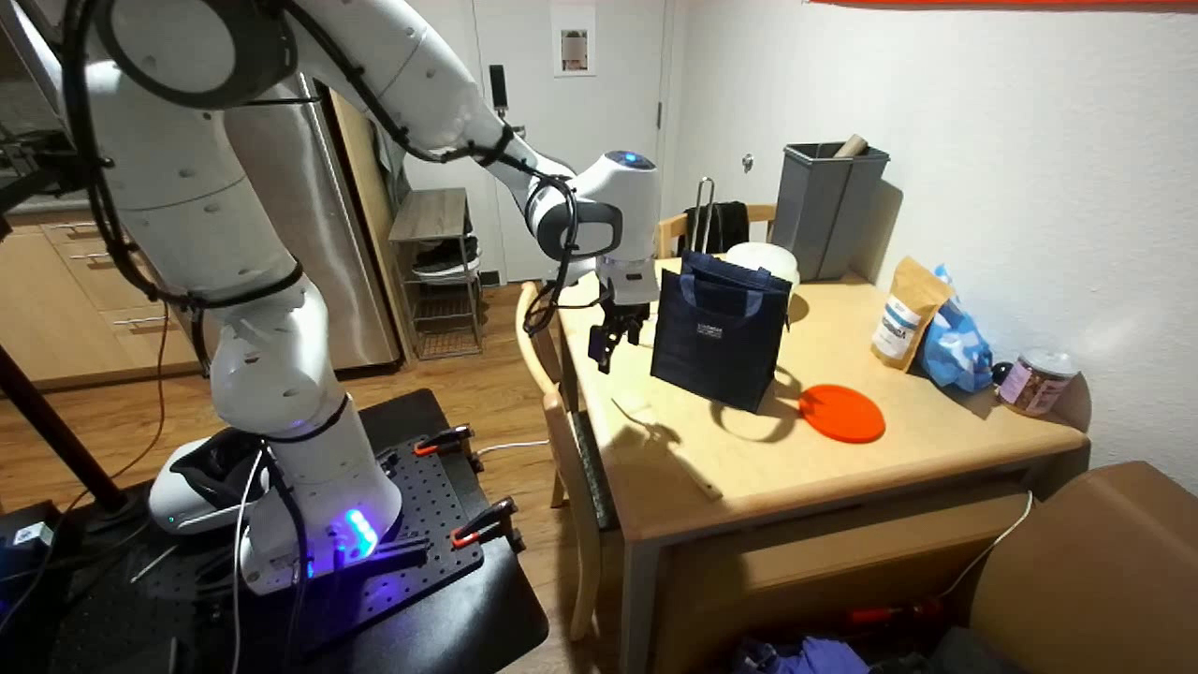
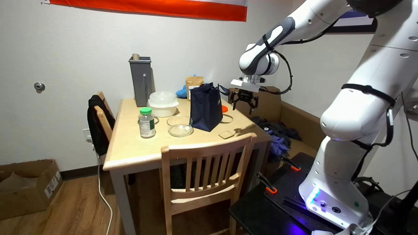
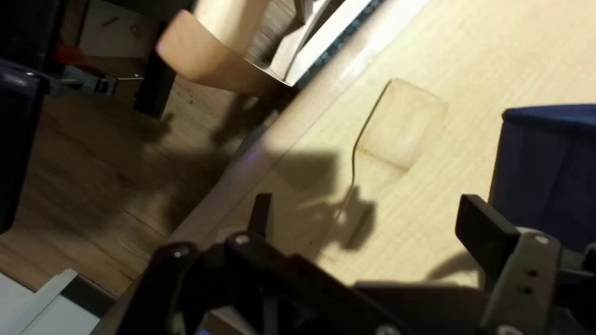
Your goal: Put the wooden spatula in the black bag
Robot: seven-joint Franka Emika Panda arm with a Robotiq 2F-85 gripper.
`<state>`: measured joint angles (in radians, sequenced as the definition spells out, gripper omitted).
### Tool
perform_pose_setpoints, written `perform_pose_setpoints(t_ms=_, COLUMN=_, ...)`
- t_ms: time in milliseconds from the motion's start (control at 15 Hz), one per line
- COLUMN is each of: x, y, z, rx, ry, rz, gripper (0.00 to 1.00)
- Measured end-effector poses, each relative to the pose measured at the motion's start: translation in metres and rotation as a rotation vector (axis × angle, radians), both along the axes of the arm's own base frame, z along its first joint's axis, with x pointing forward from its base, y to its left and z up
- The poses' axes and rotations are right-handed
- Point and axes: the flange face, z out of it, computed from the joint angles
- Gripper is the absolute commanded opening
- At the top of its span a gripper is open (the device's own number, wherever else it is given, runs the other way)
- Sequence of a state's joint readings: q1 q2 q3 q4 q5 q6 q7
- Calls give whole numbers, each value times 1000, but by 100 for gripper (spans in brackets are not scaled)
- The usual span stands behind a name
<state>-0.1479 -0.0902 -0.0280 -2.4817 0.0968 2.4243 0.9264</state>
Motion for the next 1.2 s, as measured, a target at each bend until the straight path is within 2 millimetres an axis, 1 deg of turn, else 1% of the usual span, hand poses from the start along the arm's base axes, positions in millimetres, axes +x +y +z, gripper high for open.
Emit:
perform_pose_setpoints(t_ms=200, x=21, y=-13, z=-25, rx=-41, ry=-82, rz=-147, gripper=100)
perform_pose_setpoints(t_ms=333, x=30, y=-28, z=-44, rx=-89, ry=-107, rz=-240, gripper=100)
perform_pose_setpoints(t_ms=600, x=36, y=-70, z=-82, rx=-207, ry=-85, rz=-430, gripper=100)
perform_pose_setpoints(t_ms=733, x=38, y=-83, z=-97, rx=-248, ry=-63, rz=-505, gripper=100)
perform_pose_setpoints(t_ms=800, x=40, y=-85, z=-103, rx=-259, ry=-48, rz=-529, gripper=100)
perform_pose_setpoints(t_ms=933, x=43, y=-81, z=-114, rx=-268, ry=-14, rz=-536, gripper=100)
perform_pose_setpoints(t_ms=1200, x=48, y=-54, z=-125, rx=-240, ry=51, rz=-516, gripper=100)
